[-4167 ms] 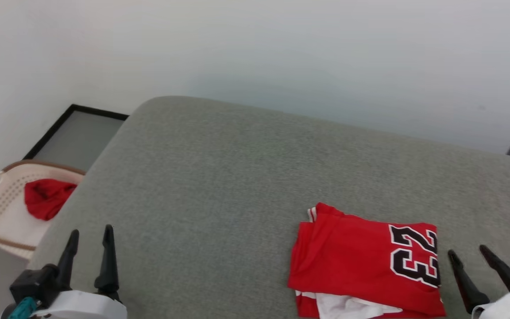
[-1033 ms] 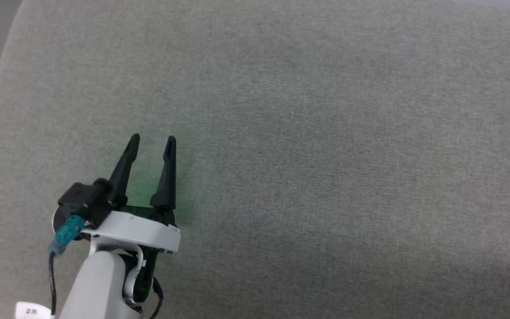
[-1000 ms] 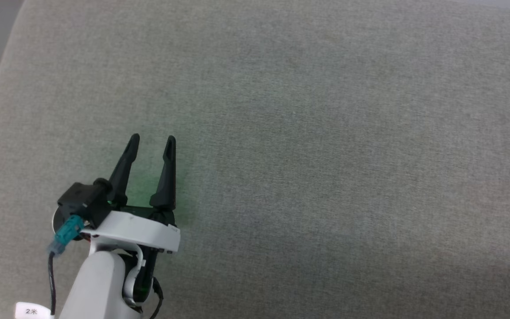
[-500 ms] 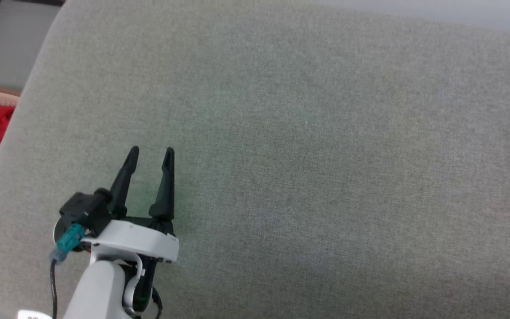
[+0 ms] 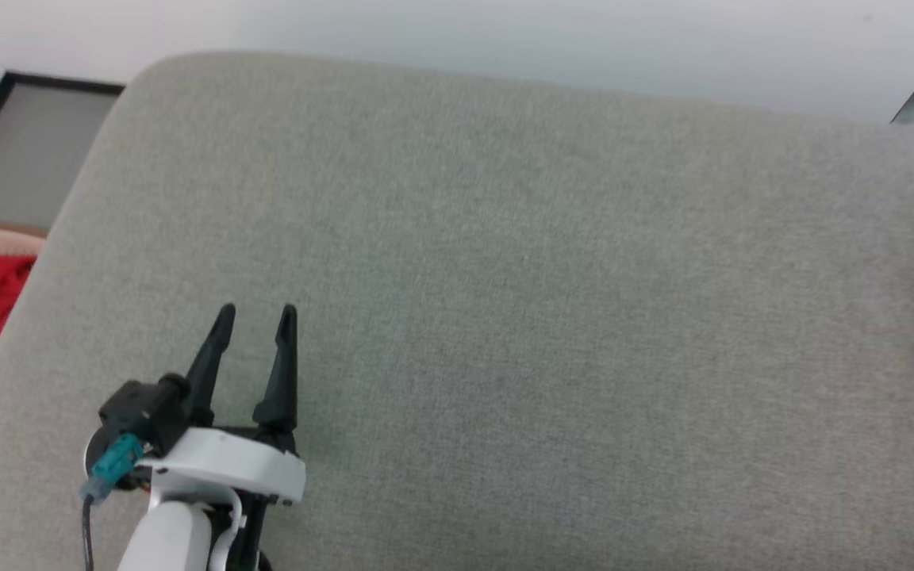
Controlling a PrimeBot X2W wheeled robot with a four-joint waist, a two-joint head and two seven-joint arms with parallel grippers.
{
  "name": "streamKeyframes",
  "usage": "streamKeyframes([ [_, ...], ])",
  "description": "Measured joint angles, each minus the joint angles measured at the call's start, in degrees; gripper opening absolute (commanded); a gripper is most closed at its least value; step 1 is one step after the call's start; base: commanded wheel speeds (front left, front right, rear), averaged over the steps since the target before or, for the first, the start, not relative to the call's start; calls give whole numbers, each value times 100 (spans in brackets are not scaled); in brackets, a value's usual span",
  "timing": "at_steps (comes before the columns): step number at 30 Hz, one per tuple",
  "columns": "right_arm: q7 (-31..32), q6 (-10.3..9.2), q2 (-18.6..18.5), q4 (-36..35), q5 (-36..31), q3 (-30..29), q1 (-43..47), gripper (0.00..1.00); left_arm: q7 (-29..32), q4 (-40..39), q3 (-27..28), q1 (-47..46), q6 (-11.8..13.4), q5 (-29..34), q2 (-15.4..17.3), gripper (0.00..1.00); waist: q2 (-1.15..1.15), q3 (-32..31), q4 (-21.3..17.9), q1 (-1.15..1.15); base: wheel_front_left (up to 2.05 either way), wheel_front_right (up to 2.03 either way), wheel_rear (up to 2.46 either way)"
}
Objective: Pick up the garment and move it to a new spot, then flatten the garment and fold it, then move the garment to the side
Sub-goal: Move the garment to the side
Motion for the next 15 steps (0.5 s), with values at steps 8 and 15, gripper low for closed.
streamKeyframes([
  [8,-1709,0,964,-536,45,31,877,100,0,-1,126,401,0,107,14,100,0,-577,-163,0,0,0,0],
  [15,-2636,0,1658,-977,-222,-199,1744,100,0,-121,375,715,0,256,-47,100,0,-1070,-300,0,0,0,0],
])
